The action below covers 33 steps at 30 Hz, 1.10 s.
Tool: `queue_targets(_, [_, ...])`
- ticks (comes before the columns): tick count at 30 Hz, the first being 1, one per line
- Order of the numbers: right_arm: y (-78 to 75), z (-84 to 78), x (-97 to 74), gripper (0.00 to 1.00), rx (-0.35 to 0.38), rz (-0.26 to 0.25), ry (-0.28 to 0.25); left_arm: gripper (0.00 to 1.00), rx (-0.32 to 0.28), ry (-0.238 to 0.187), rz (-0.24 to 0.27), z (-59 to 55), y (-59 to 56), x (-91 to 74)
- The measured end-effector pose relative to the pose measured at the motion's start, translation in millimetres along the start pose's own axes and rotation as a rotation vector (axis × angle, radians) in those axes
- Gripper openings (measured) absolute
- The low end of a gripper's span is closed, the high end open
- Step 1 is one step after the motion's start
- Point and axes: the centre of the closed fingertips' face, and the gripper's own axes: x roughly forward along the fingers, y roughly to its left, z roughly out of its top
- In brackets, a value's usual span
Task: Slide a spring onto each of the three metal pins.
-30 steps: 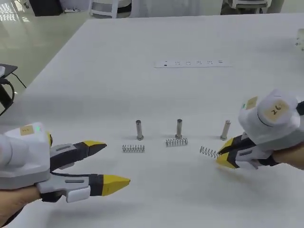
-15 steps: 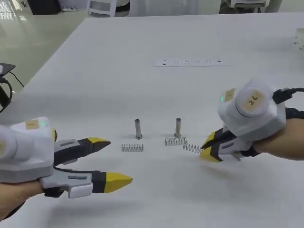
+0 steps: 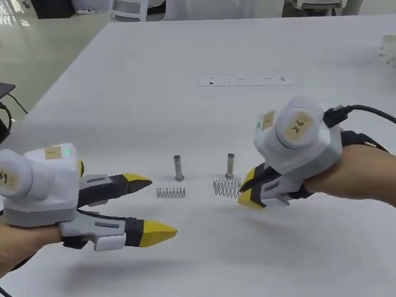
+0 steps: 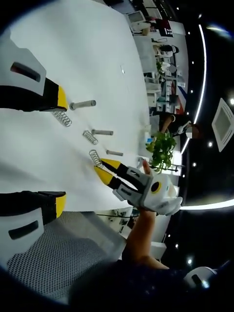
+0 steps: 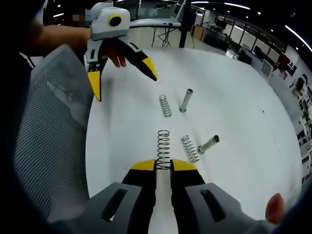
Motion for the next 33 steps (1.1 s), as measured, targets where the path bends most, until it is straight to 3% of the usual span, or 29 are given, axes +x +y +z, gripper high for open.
queue_targets(15, [11.9,22.4,3.0,0.08,-0.053,0.029,-0.02,0.56,0.053,0.034,-0.071,5.2,-11.4,12.1])
queue_targets(33, [21.8,41.0,6.6,0.08,-0.11,0.063,-0.039,0.42,0.096,0.049,-0.113,10.9,-17.3,21.3])
